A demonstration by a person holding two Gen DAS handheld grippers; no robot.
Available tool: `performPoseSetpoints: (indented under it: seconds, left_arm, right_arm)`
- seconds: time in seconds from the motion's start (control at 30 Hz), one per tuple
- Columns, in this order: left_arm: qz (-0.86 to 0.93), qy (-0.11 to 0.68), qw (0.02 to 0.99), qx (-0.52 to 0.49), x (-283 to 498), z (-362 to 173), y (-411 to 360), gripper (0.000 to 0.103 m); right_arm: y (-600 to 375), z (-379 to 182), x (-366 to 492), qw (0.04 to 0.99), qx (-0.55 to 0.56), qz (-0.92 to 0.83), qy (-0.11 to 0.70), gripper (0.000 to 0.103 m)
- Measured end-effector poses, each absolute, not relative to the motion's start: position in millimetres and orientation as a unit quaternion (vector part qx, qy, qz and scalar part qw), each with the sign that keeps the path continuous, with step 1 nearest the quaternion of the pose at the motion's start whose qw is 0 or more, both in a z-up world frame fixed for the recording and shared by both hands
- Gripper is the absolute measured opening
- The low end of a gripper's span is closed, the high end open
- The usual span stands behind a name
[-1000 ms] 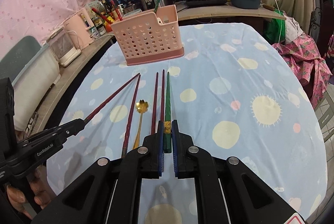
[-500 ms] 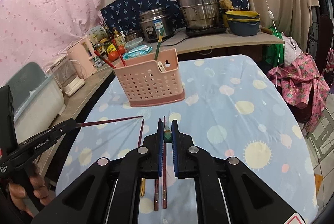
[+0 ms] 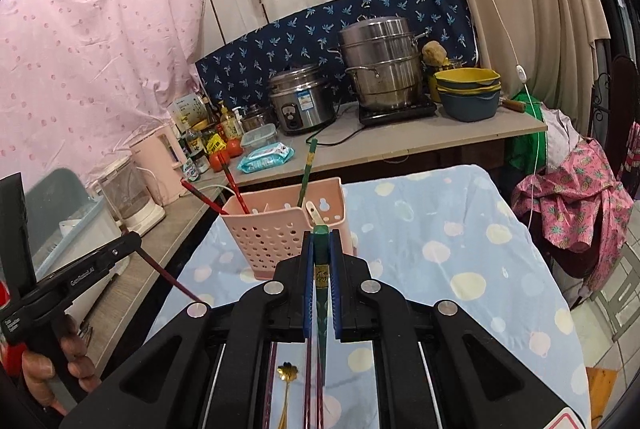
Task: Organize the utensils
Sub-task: 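Lift both held chopsticks up over the pink basket, then lower both chopsticks into the pink basket and open both tools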
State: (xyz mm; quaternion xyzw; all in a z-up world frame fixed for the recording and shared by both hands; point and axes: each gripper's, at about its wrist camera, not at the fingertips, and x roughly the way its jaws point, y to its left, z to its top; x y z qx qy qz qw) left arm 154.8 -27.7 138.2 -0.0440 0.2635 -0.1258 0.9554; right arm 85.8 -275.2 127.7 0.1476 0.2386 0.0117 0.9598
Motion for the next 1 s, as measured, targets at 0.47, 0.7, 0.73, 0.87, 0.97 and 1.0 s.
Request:
performPoseSetpoints:
  seconds: [0.47, 0.7, 0.73, 0.87, 0.97, 1.0]
  left_arm:
    - [-0.150, 0.158, 0.975, -0.044, 198, 231, -54, 0.007]
    - [-0.155, 0.125, 0.978, -0.055, 236, 252, -64, 0.007]
    - [-0.157, 0.124, 0.978, -0.057, 240, 252, -65, 0.007]
    - [-0.159, 0.125, 0.977, -0.066, 262, 249, -70, 0.007]
    - [-0.158, 0.132, 0.976, -0.068, 275, 240, -74, 0.007]
    - [-0.157, 0.137, 0.976, -0.067, 280, 236, -75, 0.007]
  right_arm:
    - [-278, 210, 145, 0.976, 0.159, 0.040, 0.142, 0.007]
    - [-280, 232, 186, 0.978, 0.178, 0.047, 0.099, 0.007]
    - [-280, 233, 193, 0.978, 0.180, 0.047, 0.094, 0.007]
    - [-284, 233, 217, 0.976, 0.193, 0.044, 0.090, 0.007]
    - [-282, 225, 234, 0.975, 0.193, 0.044, 0.102, 0.008]
    - [-280, 218, 239, 0.974, 0.191, 0.045, 0.110, 0.008]
